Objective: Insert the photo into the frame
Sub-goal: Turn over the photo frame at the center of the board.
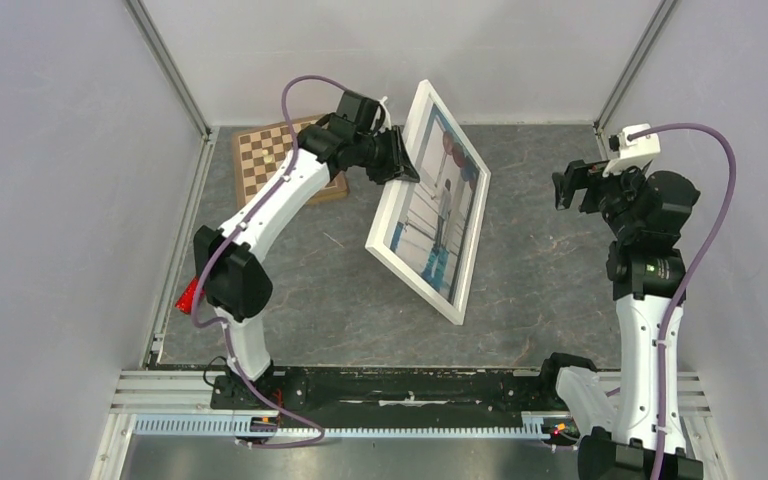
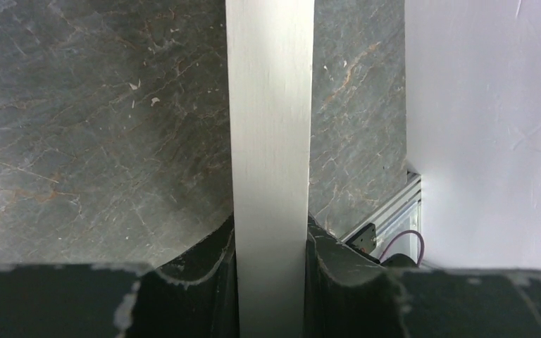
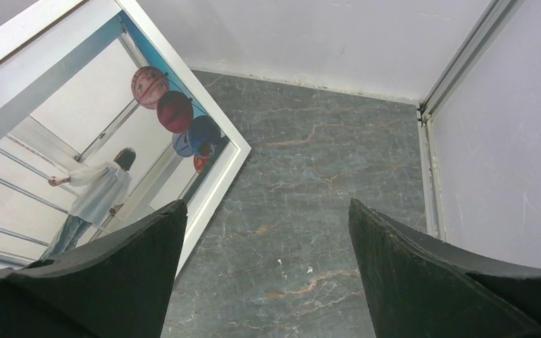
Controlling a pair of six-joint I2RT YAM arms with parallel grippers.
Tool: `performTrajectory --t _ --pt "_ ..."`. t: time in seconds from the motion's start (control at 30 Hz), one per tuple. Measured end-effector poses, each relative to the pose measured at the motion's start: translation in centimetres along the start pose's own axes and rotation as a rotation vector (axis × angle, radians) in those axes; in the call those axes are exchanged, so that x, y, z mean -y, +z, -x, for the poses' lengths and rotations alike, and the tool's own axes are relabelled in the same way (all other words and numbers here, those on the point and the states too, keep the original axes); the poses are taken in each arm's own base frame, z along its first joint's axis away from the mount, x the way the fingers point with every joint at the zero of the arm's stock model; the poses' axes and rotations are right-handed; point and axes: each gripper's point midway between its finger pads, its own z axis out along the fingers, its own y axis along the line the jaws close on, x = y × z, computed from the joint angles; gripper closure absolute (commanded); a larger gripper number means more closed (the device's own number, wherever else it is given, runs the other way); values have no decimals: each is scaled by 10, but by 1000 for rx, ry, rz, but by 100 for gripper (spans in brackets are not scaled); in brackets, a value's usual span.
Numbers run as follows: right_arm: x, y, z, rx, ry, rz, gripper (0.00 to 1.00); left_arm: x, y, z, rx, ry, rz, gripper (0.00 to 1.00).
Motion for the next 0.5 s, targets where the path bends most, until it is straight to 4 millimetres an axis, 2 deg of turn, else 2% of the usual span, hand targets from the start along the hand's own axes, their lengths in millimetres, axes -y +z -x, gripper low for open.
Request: performTrajectory --t 0.1,0.27,0.37,0.5 --pt "-1 -1 -5 -5 2 2 12 -4 -3 -5 15 -12 -9 98" --pt "-4 -1 -22 -23 9 11 12 -24 -9 -21 44 -50 -28 95" --pt "-9 2 -41 -41 18 36 12 -39 -6 -31 56 -80 -47 93" --pt "-19 8 -79 -89 42 86 13 -54 6 -40 66 -104 -85 87"
